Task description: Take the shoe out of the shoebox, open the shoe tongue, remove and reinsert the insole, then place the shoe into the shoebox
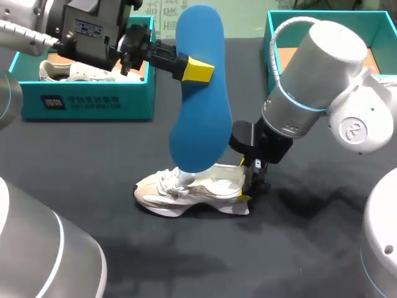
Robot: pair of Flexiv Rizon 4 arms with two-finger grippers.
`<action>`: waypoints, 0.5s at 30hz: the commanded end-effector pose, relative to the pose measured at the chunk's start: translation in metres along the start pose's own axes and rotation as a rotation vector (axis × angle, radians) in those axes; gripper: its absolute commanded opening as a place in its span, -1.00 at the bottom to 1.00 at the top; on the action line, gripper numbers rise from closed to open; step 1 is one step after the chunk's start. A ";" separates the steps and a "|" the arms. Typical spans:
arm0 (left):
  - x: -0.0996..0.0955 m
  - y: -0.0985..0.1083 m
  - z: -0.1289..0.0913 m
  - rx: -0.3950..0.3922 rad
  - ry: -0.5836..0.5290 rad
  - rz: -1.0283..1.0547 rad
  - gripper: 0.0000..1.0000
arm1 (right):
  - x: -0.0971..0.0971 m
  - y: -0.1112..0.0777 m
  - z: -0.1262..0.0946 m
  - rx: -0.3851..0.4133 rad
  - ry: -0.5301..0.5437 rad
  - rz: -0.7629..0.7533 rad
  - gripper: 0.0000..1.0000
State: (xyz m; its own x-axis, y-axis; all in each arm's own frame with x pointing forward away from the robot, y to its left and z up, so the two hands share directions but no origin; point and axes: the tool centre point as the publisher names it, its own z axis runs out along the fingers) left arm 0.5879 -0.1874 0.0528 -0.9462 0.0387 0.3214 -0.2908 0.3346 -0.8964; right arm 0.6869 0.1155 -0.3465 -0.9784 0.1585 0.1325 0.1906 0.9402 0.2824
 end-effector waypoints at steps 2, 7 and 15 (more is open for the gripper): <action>-0.001 -0.001 0.001 -0.003 0.000 0.000 -1.00 | 0.002 0.002 -0.003 0.399 0.002 0.016 1.00; -0.001 -0.001 0.001 -0.003 0.000 0.000 -1.00 | 0.002 0.002 -0.003 0.399 0.002 0.016 1.00; -0.001 -0.001 0.001 -0.003 0.000 0.000 -1.00 | 0.002 0.005 -0.005 0.400 -0.025 0.005 1.00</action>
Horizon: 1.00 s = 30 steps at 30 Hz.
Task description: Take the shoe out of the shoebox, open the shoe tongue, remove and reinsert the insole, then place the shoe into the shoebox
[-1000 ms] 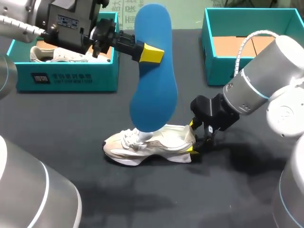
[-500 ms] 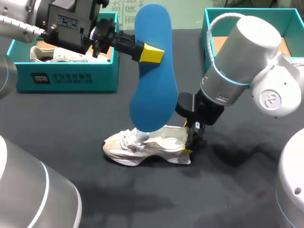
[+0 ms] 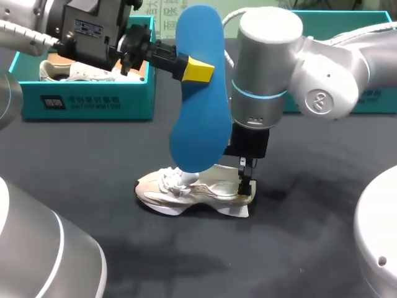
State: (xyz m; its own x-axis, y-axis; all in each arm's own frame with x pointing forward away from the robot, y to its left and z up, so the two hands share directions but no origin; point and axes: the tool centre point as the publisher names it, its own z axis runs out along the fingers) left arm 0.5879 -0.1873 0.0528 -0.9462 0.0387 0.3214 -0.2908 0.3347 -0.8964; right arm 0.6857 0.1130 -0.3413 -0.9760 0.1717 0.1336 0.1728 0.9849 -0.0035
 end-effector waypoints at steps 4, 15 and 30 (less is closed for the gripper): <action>-0.001 -0.001 0.001 -0.003 0.000 0.000 -1.00 | 0.003 0.009 -0.006 0.097 -0.095 -0.017 1.00; -0.001 -0.001 0.001 -0.003 0.000 0.000 -1.00 | -0.002 0.008 -0.012 0.048 -0.154 -0.035 1.00; -0.001 -0.001 0.001 -0.003 0.000 0.000 -1.00 | -0.031 0.034 -0.021 0.067 -0.159 -0.099 1.00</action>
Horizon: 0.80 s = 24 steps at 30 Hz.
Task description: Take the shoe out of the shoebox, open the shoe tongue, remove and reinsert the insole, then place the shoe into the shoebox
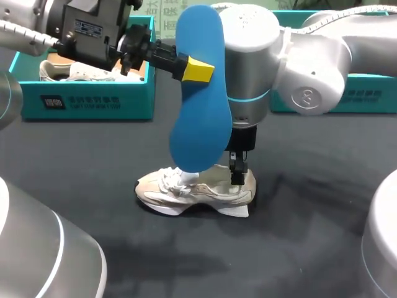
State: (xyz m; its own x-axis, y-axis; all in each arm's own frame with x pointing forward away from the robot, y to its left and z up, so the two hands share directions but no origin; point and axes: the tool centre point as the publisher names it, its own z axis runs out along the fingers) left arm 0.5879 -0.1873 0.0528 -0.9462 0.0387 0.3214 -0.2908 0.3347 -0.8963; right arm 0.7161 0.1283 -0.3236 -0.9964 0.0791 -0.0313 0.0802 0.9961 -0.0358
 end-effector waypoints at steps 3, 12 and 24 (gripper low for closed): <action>-0.001 -0.001 0.001 -0.003 0.000 0.000 -1.00 | -0.015 0.018 0.005 0.032 0.010 -0.026 1.00; -0.001 -0.001 0.001 -0.003 0.000 0.000 -1.00 | -0.025 0.031 0.019 0.026 0.020 -0.064 1.00; -0.001 -0.001 0.001 -0.003 0.000 0.000 -1.00 | -0.027 0.042 0.035 0.015 0.030 -0.075 1.00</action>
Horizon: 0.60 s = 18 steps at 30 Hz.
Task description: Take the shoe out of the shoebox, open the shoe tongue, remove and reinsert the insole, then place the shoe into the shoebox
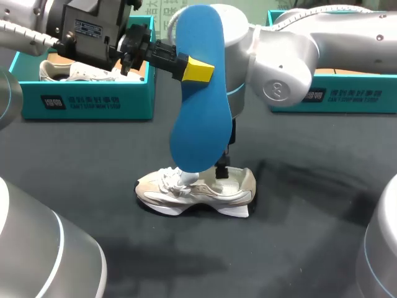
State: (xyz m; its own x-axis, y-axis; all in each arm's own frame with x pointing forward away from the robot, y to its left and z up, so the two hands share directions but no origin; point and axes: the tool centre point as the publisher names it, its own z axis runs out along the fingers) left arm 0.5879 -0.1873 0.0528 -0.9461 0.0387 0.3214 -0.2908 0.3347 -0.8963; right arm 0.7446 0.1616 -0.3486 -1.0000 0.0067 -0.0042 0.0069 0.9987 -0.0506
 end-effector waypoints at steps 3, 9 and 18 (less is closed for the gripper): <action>-0.001 -0.001 0.001 -0.003 0.000 0.000 -1.00 | -0.004 0.007 0.017 -0.006 0.010 -0.002 0.95; -0.001 -0.001 0.001 -0.003 0.000 0.000 -1.00 | -0.007 0.009 0.024 -0.022 0.009 -0.006 0.67; -0.001 -0.001 0.001 -0.003 0.000 0.000 -1.00 | -0.009 0.013 0.034 -0.031 0.023 -0.012 0.33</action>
State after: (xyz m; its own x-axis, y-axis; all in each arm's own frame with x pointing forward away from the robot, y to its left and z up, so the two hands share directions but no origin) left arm 0.5879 -0.1873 0.0528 -0.9461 0.0387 0.3214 -0.2908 0.3348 -0.8963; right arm 0.7529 0.1699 -0.3774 -0.9999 -0.0046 0.0157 -0.0049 0.9998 -0.0179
